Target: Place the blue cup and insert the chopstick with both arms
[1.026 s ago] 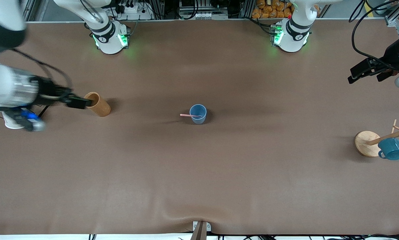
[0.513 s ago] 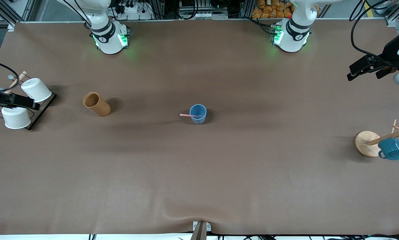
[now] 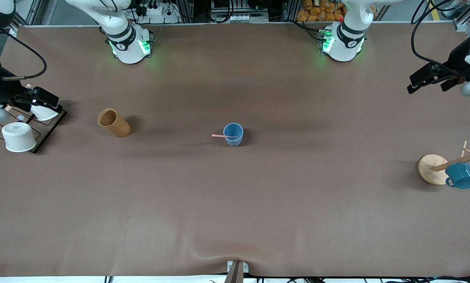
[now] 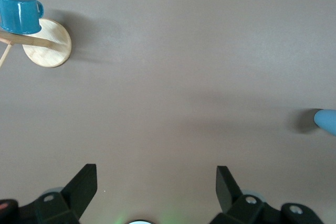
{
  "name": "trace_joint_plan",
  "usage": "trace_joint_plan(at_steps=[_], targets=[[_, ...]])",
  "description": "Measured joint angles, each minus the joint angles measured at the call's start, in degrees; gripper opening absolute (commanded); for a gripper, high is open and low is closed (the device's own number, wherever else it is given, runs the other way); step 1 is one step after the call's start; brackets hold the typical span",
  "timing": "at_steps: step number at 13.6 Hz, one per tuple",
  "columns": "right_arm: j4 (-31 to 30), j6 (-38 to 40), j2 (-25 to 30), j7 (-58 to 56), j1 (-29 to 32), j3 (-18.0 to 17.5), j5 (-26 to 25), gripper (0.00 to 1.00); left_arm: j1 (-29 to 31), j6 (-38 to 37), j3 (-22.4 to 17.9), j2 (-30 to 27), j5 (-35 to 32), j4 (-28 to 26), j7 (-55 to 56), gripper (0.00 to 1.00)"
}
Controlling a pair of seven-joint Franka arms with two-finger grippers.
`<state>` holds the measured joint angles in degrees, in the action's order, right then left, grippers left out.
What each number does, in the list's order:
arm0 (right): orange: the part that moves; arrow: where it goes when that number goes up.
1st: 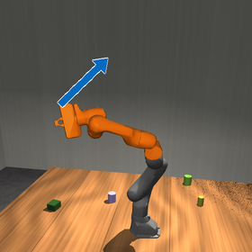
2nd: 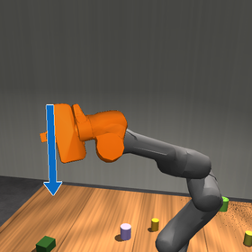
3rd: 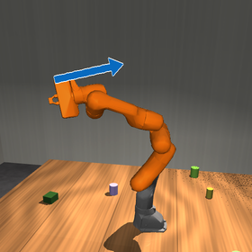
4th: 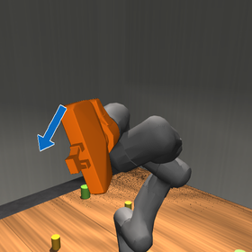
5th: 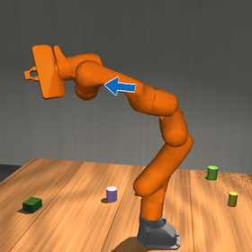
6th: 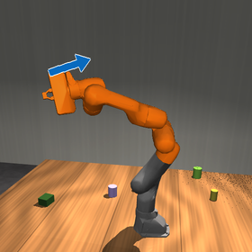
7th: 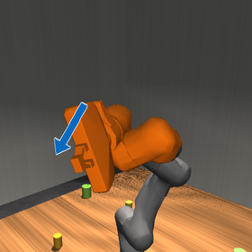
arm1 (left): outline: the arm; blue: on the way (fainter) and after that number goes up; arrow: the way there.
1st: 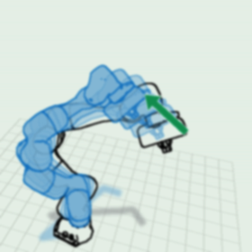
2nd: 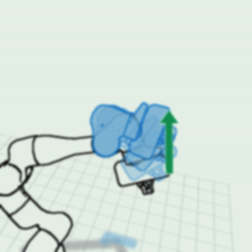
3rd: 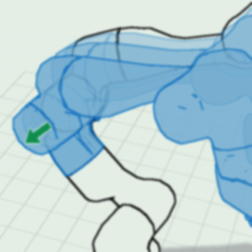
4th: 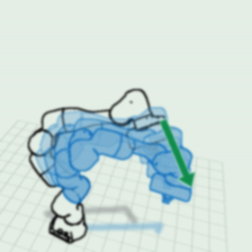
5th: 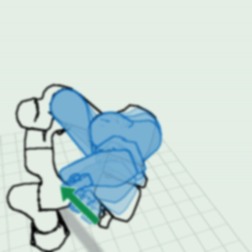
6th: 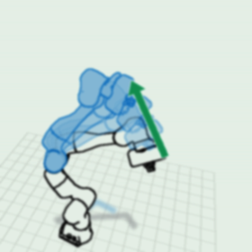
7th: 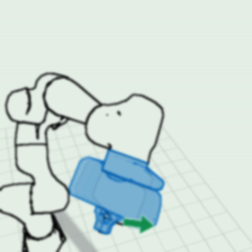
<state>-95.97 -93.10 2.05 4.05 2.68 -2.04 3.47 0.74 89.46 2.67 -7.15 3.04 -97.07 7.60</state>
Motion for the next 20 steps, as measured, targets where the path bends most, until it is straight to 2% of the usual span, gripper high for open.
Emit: trace_joint_plan(at_steps=[3,8,15,20], targets=[[3.0,1.3,-0.8,0.2,-0.9,1.4,0.0,1.0,0.0,0.3,0.0,0.0,0.0,0.0,0.0,1.0],[6.6,2.1,-1.6,0.2,-0.9,1.5,0.0,1.0,0.0,0.7,0.0,0.0,0.0,0.0,-0.1,1.0],[8.0,2.2,-2.4,0.2,-1.0,1.5,0.0,1.0,0.0,0.8,0.0,0.1,0.0,0.2,-0.2,1.0],[8.1,2.2,-2.5,0.2,-0.8,1.8,0.0,1.0,-0.1,-1.0,0.1,1.6,-0.6,2.6,-0.2,1.0]])
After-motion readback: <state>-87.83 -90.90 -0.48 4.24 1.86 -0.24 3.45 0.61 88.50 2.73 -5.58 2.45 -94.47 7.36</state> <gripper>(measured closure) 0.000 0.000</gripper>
